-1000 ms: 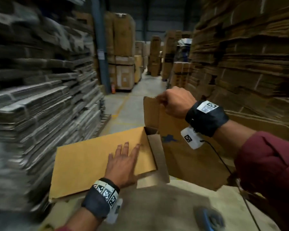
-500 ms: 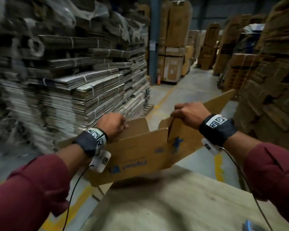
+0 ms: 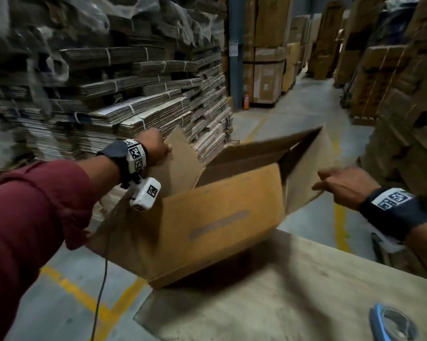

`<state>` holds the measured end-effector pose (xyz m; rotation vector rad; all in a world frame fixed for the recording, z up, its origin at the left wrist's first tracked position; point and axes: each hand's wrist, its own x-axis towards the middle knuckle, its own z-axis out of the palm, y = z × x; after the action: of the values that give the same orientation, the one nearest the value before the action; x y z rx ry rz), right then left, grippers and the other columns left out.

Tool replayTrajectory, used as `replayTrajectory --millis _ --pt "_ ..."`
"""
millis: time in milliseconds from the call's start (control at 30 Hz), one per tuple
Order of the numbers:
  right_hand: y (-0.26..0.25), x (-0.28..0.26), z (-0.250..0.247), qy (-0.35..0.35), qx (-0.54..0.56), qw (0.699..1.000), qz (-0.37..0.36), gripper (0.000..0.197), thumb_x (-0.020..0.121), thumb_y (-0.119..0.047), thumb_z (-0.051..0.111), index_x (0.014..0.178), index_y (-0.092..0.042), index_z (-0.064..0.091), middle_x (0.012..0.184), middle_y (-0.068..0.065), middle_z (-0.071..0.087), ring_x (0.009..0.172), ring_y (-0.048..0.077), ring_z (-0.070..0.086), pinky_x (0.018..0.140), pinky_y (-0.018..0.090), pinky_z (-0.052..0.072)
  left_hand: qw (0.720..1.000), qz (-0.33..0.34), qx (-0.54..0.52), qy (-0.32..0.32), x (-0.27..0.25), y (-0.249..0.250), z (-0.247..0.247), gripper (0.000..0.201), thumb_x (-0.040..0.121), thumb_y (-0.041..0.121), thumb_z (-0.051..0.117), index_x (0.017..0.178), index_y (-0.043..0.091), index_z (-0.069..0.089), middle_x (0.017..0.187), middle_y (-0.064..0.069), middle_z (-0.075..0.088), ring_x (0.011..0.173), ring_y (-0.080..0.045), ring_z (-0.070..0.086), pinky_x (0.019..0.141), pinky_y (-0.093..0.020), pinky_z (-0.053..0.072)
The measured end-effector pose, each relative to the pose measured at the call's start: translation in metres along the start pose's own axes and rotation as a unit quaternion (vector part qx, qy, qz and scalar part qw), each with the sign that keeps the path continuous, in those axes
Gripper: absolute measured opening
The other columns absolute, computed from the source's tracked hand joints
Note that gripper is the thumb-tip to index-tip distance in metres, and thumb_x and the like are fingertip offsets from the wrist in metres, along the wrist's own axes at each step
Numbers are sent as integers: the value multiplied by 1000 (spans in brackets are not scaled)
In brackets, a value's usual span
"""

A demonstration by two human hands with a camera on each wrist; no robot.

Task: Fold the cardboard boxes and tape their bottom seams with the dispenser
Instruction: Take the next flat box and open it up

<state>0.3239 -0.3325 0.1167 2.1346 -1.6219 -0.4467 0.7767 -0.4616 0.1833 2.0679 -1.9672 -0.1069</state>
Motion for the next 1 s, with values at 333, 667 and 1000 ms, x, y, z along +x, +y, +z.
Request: replayTrajectory --millis 333,667,1000 --pt "-5 -24 21 -146 41 988 12 62 94 -23 58 150 -43 41 140 -4 50 131 22 51 97 37 50 998 -15 -59 -19 -20 32 38 28 94 24 73 85 -2 75 84 -20 75 80 -35 74 63 -36 55" --pt "-123 9 4 -100 267 950 -132 91 61 -58 89 139 -37 48 129 0 59 123 27 56 96 44 50 991 -8 -124 -55 -34 59 85 20 87 16 75 80 -2 73 76 -19 73 66 -30 70 59 -37 59" --pt "-44 -96 3 -128 147 972 -132 24 91 -44 58 111 -32 56 111 -9 51 102 22 61 79 41 51 947 -201 -247 49 -26 -40 60 20 84 8 73 90 -10 70 84 -20 70 70 -28 65 63 -34 49"
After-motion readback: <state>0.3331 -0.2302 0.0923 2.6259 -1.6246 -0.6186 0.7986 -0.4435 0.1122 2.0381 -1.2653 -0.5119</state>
